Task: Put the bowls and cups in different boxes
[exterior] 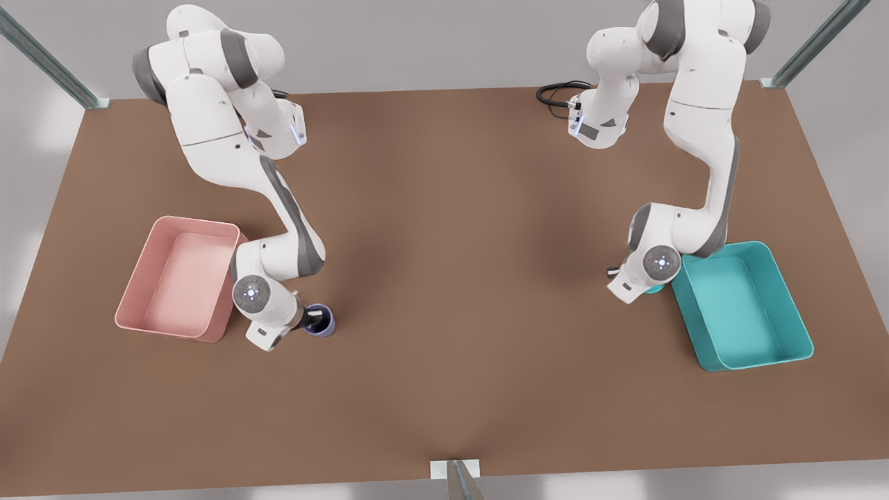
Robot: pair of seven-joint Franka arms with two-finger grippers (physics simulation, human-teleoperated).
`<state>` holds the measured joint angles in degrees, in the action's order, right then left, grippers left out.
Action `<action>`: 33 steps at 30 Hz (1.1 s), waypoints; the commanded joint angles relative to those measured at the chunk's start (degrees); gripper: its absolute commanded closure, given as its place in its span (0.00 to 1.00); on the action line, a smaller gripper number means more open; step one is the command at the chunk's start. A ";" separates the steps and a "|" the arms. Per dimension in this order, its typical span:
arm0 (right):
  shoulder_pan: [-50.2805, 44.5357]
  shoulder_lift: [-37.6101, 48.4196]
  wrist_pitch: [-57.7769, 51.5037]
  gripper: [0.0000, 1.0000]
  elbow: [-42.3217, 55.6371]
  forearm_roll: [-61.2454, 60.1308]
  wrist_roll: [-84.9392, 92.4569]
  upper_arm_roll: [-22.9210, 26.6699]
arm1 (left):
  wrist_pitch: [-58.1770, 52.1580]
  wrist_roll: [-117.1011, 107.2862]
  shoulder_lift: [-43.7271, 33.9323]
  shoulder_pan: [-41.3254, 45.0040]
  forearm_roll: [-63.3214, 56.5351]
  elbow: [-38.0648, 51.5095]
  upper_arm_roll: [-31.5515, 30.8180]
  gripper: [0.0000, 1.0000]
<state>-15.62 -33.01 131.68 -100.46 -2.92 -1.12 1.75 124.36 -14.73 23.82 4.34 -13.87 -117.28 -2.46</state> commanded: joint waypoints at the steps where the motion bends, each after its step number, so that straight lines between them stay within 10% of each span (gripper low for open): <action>1: 0.32 1.28 -2.31 0.79 0.53 0.38 0.77 0.01 | -1.57 -1.70 -0.44 0.05 0.15 0.03 0.00 0.79; 8: 17.63 16.74 -19.80 0.79 -0.26 0.90 32.49 0.62 | -1.57 -7.85 -5.28 3.13 0.42 1.96 0.00 0.79; 33: 24.58 5.94 -8.11 0.79 -2.02 4.24 41.11 7.04 | 8.71 -3.46 3.07 -20.16 -0.02 9.44 0.97 0.79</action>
<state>8.91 -27.10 120.60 -102.37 1.14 31.71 8.78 129.08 -20.32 26.43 -15.65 -14.14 -107.83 -1.51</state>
